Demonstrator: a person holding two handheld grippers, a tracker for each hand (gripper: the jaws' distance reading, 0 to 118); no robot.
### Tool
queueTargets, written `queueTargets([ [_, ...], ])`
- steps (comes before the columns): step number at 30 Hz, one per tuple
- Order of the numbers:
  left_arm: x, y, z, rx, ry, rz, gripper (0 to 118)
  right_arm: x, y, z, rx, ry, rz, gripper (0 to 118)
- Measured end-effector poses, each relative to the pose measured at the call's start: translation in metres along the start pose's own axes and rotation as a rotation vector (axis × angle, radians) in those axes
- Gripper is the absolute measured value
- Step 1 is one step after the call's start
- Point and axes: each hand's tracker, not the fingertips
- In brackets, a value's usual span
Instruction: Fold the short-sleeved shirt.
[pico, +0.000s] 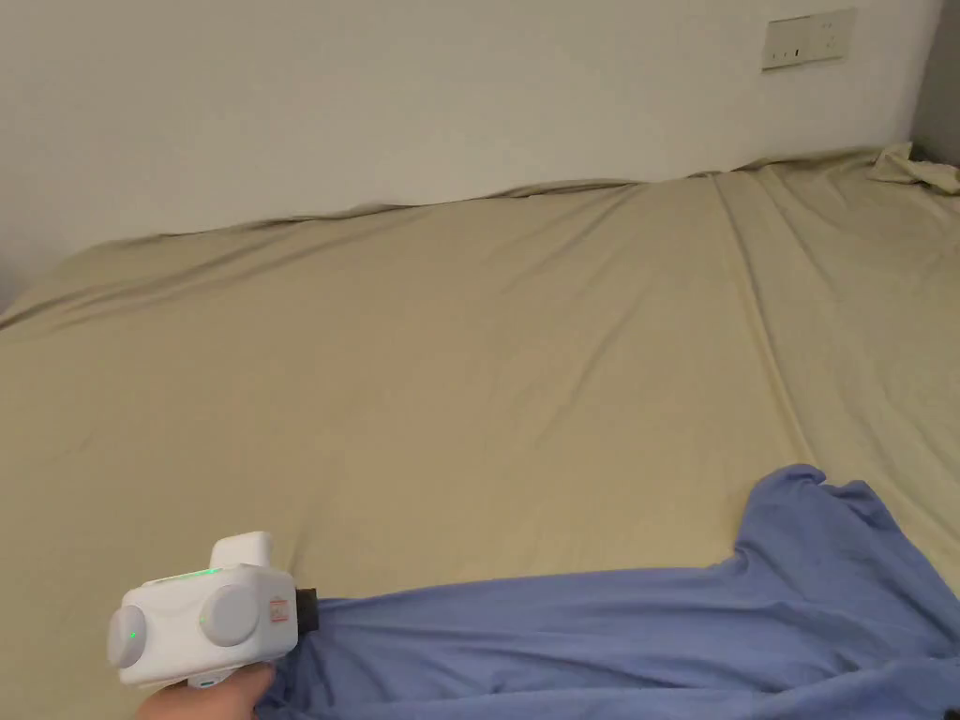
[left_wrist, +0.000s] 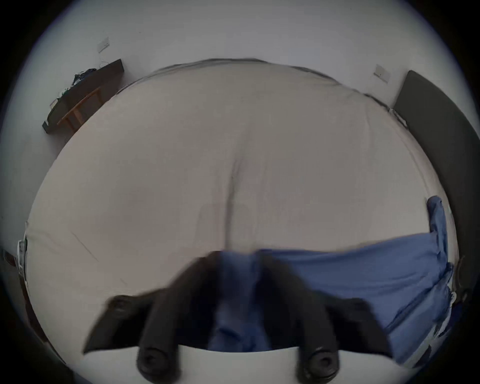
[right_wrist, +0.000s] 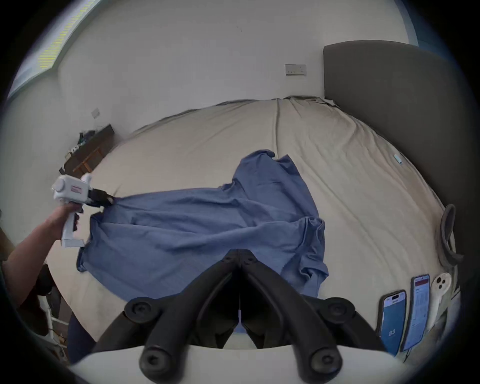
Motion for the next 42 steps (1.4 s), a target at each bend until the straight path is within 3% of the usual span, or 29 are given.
queueTargets([
  [1, 0.0, -0.002, 0.004, -0.042, -0.117, 0.059, 7, 0.003, 0.003, -0.003, -0.002, 0.005, 0.002, 3],
  [7, 0.0, 0.008, 0.043, 0.085, -0.151, 0.027, 7, 0.043, 0.066, -0.058, -0.031, -0.013, 0.056, 3],
  [8, 0.001, 0.01, 0.046, 0.092, -0.17, 0.03, 7, 0.054, 0.081, -0.074, -0.048, -0.017, 0.085, 13],
  [9, 0.003, 0.011, 0.05, 0.094, -0.185, 0.029, 7, 0.063, 0.095, -0.091, -0.081, 0.016, 0.117, 48],
  [10, 0.005, 0.013, 0.054, 0.098, -0.186, 0.019, 7, 0.07, 0.104, -0.105, -0.098, 0.029, 0.134, 114],
  [11, 0.009, 0.015, 0.057, 0.103, -0.186, 0.001, 7, 0.077, 0.114, -0.125, -0.142, 0.015, 0.152, 118],
  [12, 0.009, 0.016, 0.058, 0.109, -0.184, -0.014, 7, 0.084, 0.123, -0.133, -0.099, -0.01, 0.143, 118],
  [13, 0.011, 0.016, 0.059, 0.095, -0.204, -0.005, 7, 0.088, 0.133, -0.145, -0.154, 0.006, 0.132, 118],
  [16, 0.018, 0.015, 0.064, 0.089, -0.2, -0.021, 7, 0.101, 0.142, -0.188, -0.253, -0.096, 0.03, 118],
  [18, 0.021, 0.013, 0.065, 0.078, -0.202, -0.015, 7, 0.105, 0.141, -0.21, -0.296, -0.149, -0.022, 110],
  [19, 0.021, 0.013, 0.065, 0.074, -0.201, -0.014, 7, 0.104, 0.14, -0.216, -0.327, -0.16, -0.026, 82],
  [21, 0.019, 0.013, 0.062, 0.063, -0.211, 0.001, 7, 0.096, 0.137, -0.224, -0.34, -0.154, 0.01, 7],
  [24, 0.016, 0.012, 0.058, 0.055, -0.208, 0.006, 7, 0.083, 0.138, -0.218, -0.328, -0.124, 0.001, 4],
  [26, 0.013, 0.01, 0.058, 0.044, -0.212, 0.015, 7, 0.081, 0.14, -0.211, -0.343, -0.016, -0.01, 4],
  [28, 0.005, 0.011, 0.06, 0.044, -0.238, 0.049, 7, 0.082, 0.145, -0.194, -0.286, -0.018, 0.008, 4],
  [32, -0.009, 0.009, 0.083, 0.079, -0.302, 0.074, 7, 0.086, 0.154, -0.127, -0.161, 0.143, -0.024, 4],
  [35, -0.018, 0.004, 0.108, 0.105, -0.369, 0.051, 7, 0.084, 0.147, -0.074, -0.1, 0.193, 0.026, 4],
  [42, -0.045, -0.023, 0.143, 0.125, -0.457, -0.021, 7, 0.076, 0.084, 0.005, -0.091, 0.261, -0.01, 4],
])
